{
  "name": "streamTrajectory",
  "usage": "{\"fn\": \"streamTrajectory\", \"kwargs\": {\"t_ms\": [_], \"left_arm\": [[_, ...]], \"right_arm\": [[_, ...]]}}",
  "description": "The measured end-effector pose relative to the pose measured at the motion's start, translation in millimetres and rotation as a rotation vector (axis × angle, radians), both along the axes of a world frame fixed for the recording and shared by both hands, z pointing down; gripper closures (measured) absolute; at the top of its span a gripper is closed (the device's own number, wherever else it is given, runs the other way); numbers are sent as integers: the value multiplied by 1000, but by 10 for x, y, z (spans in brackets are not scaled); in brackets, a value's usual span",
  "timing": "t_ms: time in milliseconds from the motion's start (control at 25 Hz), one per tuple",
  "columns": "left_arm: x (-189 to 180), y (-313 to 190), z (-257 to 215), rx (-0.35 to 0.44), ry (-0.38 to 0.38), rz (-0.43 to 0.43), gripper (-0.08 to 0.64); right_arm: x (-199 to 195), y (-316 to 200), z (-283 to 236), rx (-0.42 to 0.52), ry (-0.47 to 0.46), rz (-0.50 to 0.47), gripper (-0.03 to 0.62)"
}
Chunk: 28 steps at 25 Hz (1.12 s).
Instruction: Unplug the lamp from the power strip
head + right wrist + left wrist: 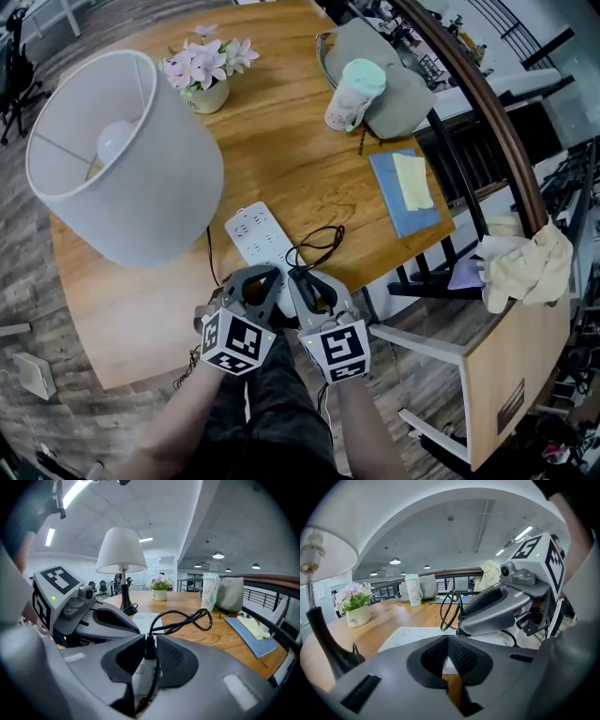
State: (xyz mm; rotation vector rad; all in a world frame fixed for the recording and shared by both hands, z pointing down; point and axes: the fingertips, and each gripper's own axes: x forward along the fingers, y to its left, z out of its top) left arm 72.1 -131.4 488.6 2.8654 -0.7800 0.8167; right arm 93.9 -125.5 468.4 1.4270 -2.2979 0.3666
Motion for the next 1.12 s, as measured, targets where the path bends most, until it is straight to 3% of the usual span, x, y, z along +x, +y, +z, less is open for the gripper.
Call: {"fn": "streamTrajectory", "kwargs": {"t_ms": [200,440,520,640,760,960,1120], "left_arm": [[15,1,22,9,-36,14,565],[11,8,29,-32,-35,16,565],[12,9,25,-26,-34,22,565],[9,6,21,-25,-26,27,565],[9,10,18,-45,-17,33,565],[12,-12,17,-56,-19,35,565],[8,3,24,-65,-19,26,565]], "right_arm": [[-27,-37,-6,-16,20,1,523],[-79,13,15,41,223,-28,526],[-66,8,12,31,154,-26,526],[40,-12,26,-47,-132,68,525],[67,-11,17,-67,-197,90,526],[-16,-33,-18,-14,14,33,526],[-74,-16,-27,18,121,10,528]]}}
